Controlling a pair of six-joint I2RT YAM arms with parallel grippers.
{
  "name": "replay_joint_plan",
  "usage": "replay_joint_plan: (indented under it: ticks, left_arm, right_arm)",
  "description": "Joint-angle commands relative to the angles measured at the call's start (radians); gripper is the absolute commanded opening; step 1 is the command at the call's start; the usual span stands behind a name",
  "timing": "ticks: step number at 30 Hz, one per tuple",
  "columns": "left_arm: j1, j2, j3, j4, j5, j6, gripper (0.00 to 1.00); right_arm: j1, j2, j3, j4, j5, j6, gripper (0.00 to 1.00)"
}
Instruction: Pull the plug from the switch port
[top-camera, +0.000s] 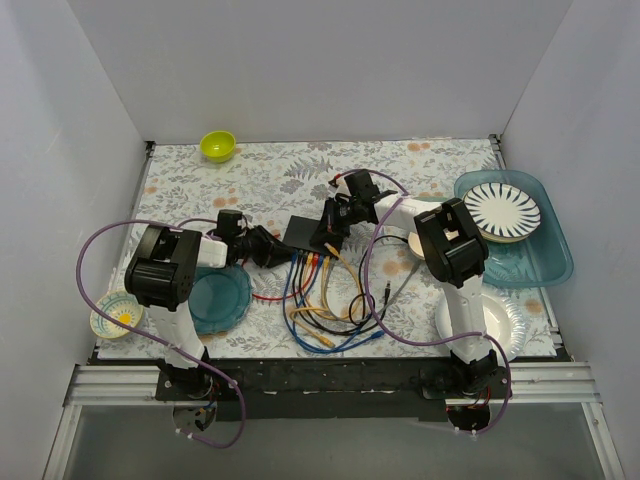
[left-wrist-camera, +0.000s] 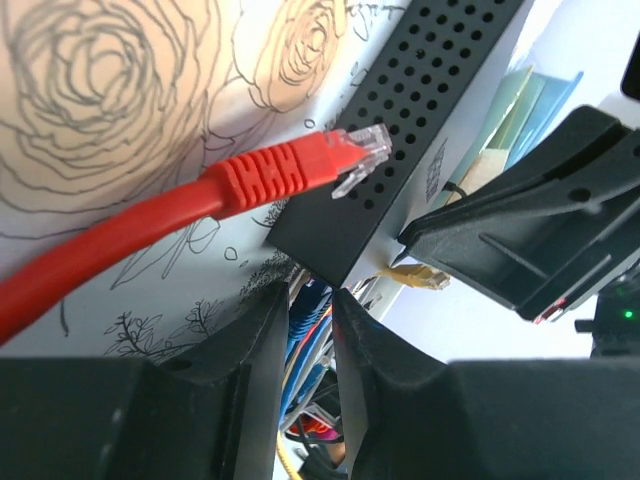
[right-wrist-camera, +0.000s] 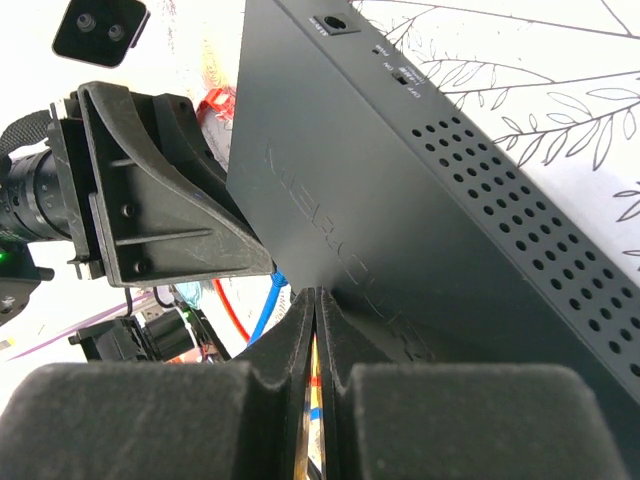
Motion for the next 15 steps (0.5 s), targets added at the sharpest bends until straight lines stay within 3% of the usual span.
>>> replay_joint_plan:
  ticks: [1,15]
  left_arm:
    - [-0.012,0.007,0.06,-0.053,-0.112,-0.006,0.25]
    - [-0.038,0.022,0.064,-0.137,-0.138,0.028,0.32]
  right_arm:
    - [0.003,0.043,-0.036,-0.094,0.093,-0.057,0.08]
    - [0.003,0.054,-0.027,-0.095,0.095,-0.055,0.08]
